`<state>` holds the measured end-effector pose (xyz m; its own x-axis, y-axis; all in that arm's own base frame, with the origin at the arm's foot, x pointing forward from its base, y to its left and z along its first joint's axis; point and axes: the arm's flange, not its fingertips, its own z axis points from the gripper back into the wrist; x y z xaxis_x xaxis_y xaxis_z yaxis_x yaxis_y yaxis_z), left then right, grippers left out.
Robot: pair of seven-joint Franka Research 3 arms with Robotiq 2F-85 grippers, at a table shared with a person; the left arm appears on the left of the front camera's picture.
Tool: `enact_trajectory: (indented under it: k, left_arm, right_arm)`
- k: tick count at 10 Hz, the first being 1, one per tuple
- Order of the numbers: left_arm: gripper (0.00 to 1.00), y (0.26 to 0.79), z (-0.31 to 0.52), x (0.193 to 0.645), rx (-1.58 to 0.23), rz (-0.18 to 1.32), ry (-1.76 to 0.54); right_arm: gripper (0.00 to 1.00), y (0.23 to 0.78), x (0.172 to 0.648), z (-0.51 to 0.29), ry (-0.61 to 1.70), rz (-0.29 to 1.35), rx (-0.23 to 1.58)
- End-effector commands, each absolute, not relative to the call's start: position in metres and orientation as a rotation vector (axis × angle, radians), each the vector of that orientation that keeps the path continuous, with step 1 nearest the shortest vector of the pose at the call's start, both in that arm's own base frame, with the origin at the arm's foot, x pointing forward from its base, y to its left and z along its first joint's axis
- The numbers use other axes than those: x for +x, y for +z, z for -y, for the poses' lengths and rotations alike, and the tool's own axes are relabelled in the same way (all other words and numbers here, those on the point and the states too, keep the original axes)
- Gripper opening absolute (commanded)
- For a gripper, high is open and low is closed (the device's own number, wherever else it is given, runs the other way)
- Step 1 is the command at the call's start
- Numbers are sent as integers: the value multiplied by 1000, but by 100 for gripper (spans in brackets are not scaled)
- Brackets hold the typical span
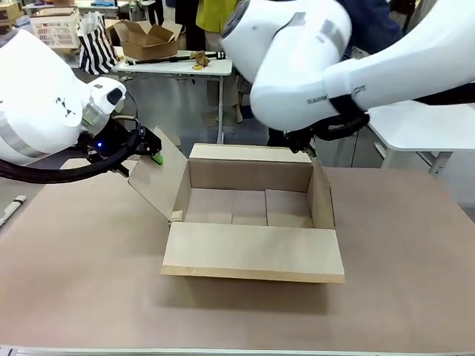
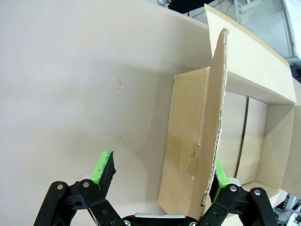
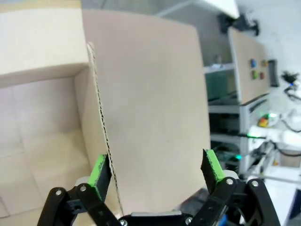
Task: Pack the gift set into the box.
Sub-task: Place both hands on the side flaps of the Package Box and spread them outward.
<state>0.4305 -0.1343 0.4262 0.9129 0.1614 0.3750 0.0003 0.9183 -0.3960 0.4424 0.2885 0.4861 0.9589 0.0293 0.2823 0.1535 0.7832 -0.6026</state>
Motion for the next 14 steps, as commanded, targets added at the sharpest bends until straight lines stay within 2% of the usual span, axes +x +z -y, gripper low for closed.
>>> enact_trajectory:
  k: [1, 2, 5, 6, 9, 10, 12, 14]
  left_arm:
    - [100, 427, 134, 430, -393, 415, 93]
    - [100, 427, 134, 430, -393, 415, 93]
    - [100, 427, 134, 430, -393, 415, 93]
    - [100, 427, 134, 430, -393, 415, 93]
    - [100, 427, 134, 430, -393, 415, 93]
    - [100, 427, 134, 430, -393, 415, 93]
    - [100, 427, 134, 430, -393, 415, 93]
    - [100, 427, 134, 430, -393, 415, 93]
  right_arm:
    - [100, 483, 415, -248, -90, 289, -430]
    - [100, 486, 442, -289, -68, 285, -670]
    - [100, 486, 442, -289, -68, 285, -670]
    - [100, 484, 432, -281, -72, 279, -622]
    - [100, 477, 428, -210, -107, 236, -295]
    - [100, 475, 428, -190, -198, 211, -264]
    - [100, 480, 415, -159, -273, 263, -190]
    - [100, 475, 404, -120, -263, 304, -43]
